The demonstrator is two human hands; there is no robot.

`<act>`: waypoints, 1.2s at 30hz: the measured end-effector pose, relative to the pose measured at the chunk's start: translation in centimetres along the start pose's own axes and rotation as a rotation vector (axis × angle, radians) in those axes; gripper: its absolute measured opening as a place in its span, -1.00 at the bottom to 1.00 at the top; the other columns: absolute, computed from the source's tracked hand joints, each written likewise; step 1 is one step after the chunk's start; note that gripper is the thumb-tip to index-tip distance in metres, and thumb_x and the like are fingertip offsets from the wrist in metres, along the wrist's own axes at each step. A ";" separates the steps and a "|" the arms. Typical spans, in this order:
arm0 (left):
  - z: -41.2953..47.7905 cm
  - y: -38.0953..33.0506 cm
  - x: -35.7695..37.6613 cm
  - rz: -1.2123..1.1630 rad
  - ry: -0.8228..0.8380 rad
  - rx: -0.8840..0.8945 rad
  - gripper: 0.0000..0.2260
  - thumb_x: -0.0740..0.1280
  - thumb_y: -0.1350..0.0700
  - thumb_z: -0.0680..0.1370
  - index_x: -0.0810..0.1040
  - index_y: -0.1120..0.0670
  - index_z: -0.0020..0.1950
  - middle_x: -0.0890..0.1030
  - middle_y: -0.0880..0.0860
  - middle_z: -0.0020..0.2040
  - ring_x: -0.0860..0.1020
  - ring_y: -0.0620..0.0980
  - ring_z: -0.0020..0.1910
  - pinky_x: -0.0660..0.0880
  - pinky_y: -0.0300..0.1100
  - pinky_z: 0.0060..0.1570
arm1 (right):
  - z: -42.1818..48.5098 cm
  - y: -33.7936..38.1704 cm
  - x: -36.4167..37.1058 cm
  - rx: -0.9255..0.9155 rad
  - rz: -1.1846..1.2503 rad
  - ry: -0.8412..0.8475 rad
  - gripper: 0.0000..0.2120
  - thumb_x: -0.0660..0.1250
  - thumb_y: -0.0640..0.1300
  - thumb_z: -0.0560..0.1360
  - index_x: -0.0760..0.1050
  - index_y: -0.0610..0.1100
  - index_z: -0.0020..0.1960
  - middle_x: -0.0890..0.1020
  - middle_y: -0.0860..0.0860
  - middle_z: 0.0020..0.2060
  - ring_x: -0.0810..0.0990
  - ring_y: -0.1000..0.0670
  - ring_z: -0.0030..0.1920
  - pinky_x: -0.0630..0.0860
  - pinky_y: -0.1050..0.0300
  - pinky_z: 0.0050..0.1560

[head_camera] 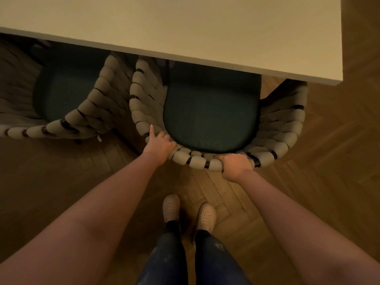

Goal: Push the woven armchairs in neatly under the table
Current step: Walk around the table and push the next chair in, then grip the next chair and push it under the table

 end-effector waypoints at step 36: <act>-18.2 50.8 21.3 -0.355 -0.082 -0.393 -0.11 0.39 -0.07 0.52 -0.21 -0.08 0.59 -0.20 0.16 0.59 -0.24 0.17 0.55 -0.13 0.28 0.48 | 18.7 56.6 -12.7 -0.320 0.121 -0.136 -0.16 0.35 0.15 0.49 -0.09 0.08 0.58 -0.01 -0.07 0.57 -0.05 -0.08 0.56 -0.11 -0.09 0.54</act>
Point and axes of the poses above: each hand's wrist, its own z-axis towards the middle knuckle, its own x-axis out of the palm, y = z × x, the point moved 8 cm from there along z, towards the middle knuckle
